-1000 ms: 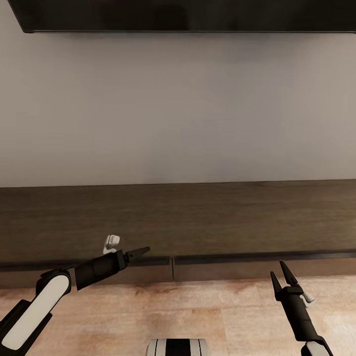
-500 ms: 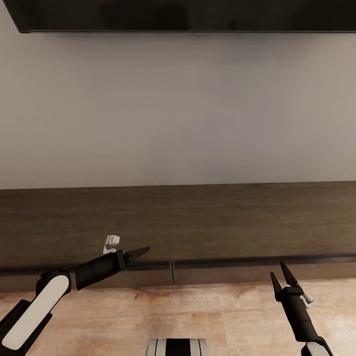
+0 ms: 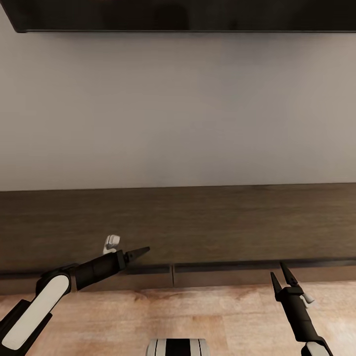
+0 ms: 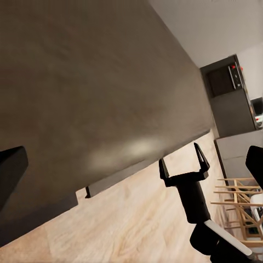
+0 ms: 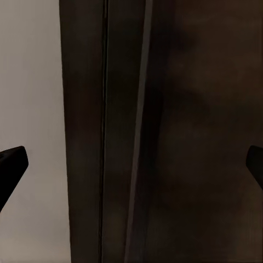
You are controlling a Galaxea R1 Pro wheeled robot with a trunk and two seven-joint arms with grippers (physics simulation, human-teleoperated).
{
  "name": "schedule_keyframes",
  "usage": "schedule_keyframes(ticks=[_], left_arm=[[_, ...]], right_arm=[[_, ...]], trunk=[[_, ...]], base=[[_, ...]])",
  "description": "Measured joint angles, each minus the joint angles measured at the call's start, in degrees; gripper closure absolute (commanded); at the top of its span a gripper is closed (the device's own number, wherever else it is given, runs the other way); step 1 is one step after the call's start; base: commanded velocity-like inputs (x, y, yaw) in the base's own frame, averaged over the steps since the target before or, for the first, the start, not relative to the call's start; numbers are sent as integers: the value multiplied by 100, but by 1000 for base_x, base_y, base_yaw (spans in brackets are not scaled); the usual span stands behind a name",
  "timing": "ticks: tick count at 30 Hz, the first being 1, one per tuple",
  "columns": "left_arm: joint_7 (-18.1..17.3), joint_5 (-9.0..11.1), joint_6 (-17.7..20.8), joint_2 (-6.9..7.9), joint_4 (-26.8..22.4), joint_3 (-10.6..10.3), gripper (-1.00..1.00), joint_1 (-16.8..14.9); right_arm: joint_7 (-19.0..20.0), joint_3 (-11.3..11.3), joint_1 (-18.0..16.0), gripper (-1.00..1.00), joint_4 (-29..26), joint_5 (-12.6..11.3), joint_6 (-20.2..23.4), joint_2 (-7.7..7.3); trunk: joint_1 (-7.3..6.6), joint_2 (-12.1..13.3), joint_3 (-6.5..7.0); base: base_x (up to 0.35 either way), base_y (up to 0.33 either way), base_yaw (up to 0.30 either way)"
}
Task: Place each of the two pumpkins and all three candles from the living room inside a cabinet in the living room (use any cabinet), then make sure every cabinet is closed, and position the cauldron so it is next to a table in the living room.
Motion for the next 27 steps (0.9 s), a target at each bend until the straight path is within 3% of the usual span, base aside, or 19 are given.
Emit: schedule_keyframes(ticks=[13,14,27], left_arm=[[0,-1,0,0,0,0,-100,0],[0,-1,0,0,0,0,-100,0],[0,0,0,0,0,0,-100,0]], right_arm=[[0,-1,0,-100,6,0,0,0],[0,-2,0,100,6,0,0,0],[-42,1,2,100,54,76,-74,-8]], trunk=[[1,0,0],[1,0,0],[2,1,-1]], base=[[10,1,0],[0,0,0],[0,0,0]])
